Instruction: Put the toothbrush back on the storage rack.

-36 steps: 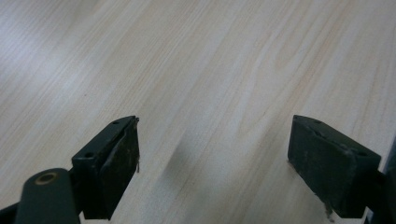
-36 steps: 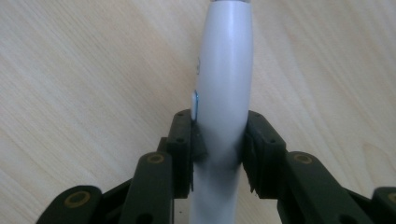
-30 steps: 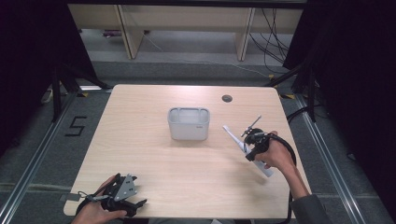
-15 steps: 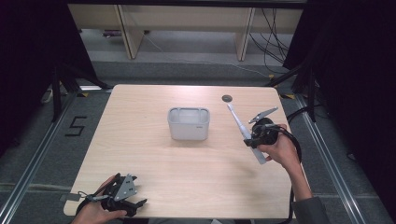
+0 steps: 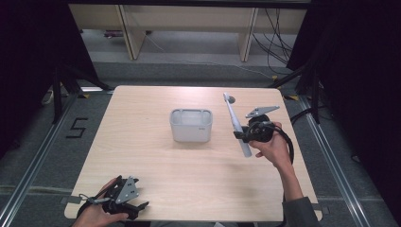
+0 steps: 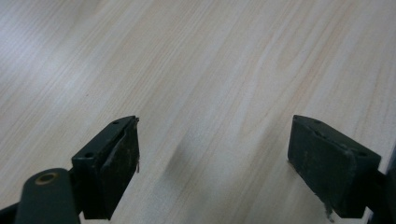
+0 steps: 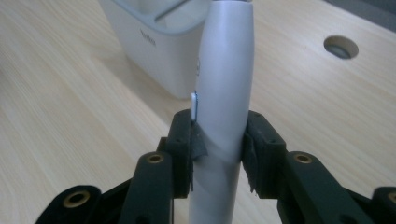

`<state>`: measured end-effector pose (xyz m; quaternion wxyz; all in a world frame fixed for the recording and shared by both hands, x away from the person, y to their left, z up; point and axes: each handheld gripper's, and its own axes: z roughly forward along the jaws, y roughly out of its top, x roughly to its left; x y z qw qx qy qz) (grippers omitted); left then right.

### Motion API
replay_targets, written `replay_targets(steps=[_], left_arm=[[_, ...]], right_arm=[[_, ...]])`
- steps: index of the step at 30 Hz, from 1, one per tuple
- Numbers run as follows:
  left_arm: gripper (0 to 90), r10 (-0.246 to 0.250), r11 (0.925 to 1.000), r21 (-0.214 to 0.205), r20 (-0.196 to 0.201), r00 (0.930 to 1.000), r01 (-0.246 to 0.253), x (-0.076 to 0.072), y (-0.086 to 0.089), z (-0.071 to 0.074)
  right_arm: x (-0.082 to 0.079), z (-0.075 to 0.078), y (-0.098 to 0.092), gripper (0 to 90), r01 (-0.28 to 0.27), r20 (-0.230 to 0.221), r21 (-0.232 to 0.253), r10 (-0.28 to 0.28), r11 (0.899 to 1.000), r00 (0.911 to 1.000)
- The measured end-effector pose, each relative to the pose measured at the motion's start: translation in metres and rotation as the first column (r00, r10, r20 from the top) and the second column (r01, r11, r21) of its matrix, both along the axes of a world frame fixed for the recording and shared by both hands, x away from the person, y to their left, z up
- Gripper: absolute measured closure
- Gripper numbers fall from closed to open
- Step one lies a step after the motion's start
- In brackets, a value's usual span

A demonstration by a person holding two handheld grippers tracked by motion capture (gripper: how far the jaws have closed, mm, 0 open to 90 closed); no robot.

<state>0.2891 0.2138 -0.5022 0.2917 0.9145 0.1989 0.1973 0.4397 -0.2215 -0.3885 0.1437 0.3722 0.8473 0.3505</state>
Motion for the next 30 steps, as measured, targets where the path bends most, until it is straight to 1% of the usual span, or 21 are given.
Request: replay_targets(steps=[1, 2, 3, 4, 8, 9, 11, 12, 13, 14, 15, 16, 18, 19, 20, 21, 23, 26, 27, 29, 30], left_arm=[[16.4, 0.000, 1.0000, 0.000, 0.000, 1.0000, 0.000, 0.000, 0.000, 0.000], [16.4, -0.005, 1.0000, 0.002, -0.001, 1.0000, 0.005, 0.000, 0.000, 0.000], [16.4, -0.005, 1.0000, 0.001, -0.001, 1.0000, 0.005, 0.000, 0.000, 0.000], [16.4, -0.004, 1.0000, 0.001, 0.000, 1.0000, 0.004, 0.000, 0.000, 0.000], [16.4, -0.005, 1.0000, 0.001, 0.000, 1.0000, 0.005, 0.000, 0.000, 0.000], [16.4, -0.005, 1.0000, 0.000, -0.001, 1.0000, 0.005, 0.000, 0.000, 0.000], [16.4, -0.004, 1.0000, 0.002, 0.000, 1.0000, 0.004, 0.000, 0.000, 0.000], [16.4, -0.005, 1.0000, -0.001, 0.000, 1.0000, 0.005, 0.000, 0.000, 0.000], [16.4, -0.020, 0.9997, 0.016, -0.033, 0.9993, 0.020, 0.000, 0.000, 0.002], [16.4, -0.008, 0.9999, 0.006, -0.008, 0.9999, 0.008, 0.000, 0.000, 0.001], [16.4, -0.005, 1.0000, 0.003, -0.003, 1.0000, 0.005, 0.000, 0.000, 0.000], [16.4, -0.001, 1.0000, -0.003, 0.002, 1.0000, 0.001, 0.000, -0.001, -0.001], [16.4, -0.006, 1.0000, -0.004, 0.000, 1.0000, 0.006, -0.001, -0.001, 0.000], [16.4, -0.005, 1.0000, -0.005, 0.000, 1.0000, 0.005, -0.001, -0.001, -0.001], [16.4, -0.004, 1.0000, -0.002, -0.001, 1.0000, 0.004, 0.000, -0.001, -0.001], [16.4, 0.008, 0.9998, -0.018, 0.002, 1.0000, -0.008, 0.000, -0.001, -0.002], [16.4, -0.002, 1.0000, -0.010, 0.000, 1.0000, 0.002, -0.001, -0.001, -0.001], [16.4, -0.004, 1.0000, 0.000, -0.001, 1.0000, 0.004, 0.000, 0.000, -0.001], [16.4, 0.008, 0.9997, -0.021, 0.003, 1.0000, -0.008, 0.000, -0.001, -0.002], [16.4, -0.005, 0.9999, -0.010, 0.000, 1.0000, 0.005, -0.001, -0.001, -0.001], [16.4, -0.004, 1.0000, -0.007, -0.001, 1.0000, 0.004, -0.001, -0.001, -0.001]], right_arm=[[0.001, 0.000, 0.003, 66.6, 0.016, 0.015, 0.049, -0.017, 0.999, 0.9997], [0.002, 0.002, 0.003, 66.6, -0.002, 0.017, 0.048, 0.001, 0.999, 0.9999], [0.004, 0.002, 0.005, 66.6, -0.010, 0.039, 0.065, 0.008, 0.998, 0.9992], [0.003, 0.003, 0.007, 66.6, 0.000, 0.034, 0.078, -0.003, 0.997, 0.9994], [0.007, 0.004, 0.013, 66.6, -0.017, 0.092, 0.092, 0.008, 0.996, 0.9957], [0.006, 0.005, 0.015, 66.6, -0.004, 0.074, 0.119, -0.005, 0.993, 0.9972], [0.009, 0.006, 0.017, 66.6, -0.007, 0.115, 0.137, -0.009, 0.991, 0.9933], [0.009, 0.007, 0.018, 66.6, 0.006, 0.114, 0.148, -0.023, 0.989, 0.9932], [0.011, 0.009, 0.019, 66.6, 0.010, 0.123, 0.157, -0.030, 0.987, 0.9920], [0.013, 0.010, 0.019, 66.6, 0.009, 0.133, 0.166, -0.031, 0.986, 0.9907], [0.015, 0.011, 0.020, 66.6, 0.010, 0.140, 0.185, -0.037, 0.983, 0.9895], [0.017, 0.013, 0.021, 66.6, 0.009, 0.164, 0.185, -0.040, 0.983, 0.9856], [0.019, 0.014, 0.024, 66.6, 0.021, 0.151, 0.206, -0.053, 0.978, 0.9871], [0.021, 0.014, 0.026, 66.6, 0.021, 0.160, 0.215, -0.057, 0.976, 0.9854], [0.022, 0.016, 0.028, 66.6, 0.026, 0.142, 0.217, -0.058, 0.976, 0.9882], [0.024, 0.016, 0.029, 66.6, 0.030, 0.163, 0.227, -0.068, 0.974, 0.9842], [0.026, 0.019, 0.033, 66.6, 0.024, 0.155, 0.262, -0.067, 0.965, 0.9857], [0.030, 0.024, 0.038, 66.6, 0.020, 0.166, 0.267, -0.066, 0.964, 0.9838], [0.032, 0.027, 0.040, 66.6, 0.026, 0.172, 0.264, -0.073, 0.964, 0.9825], [0.035, 0.032, 0.046, 66.6, 0.020, 0.181, 0.284, -0.074, 0.959, 0.9807], [0.038, 0.035, 0.049, 66.6, 0.018, 0.195, 0.279, -0.075, 0.960, 0.9779]])
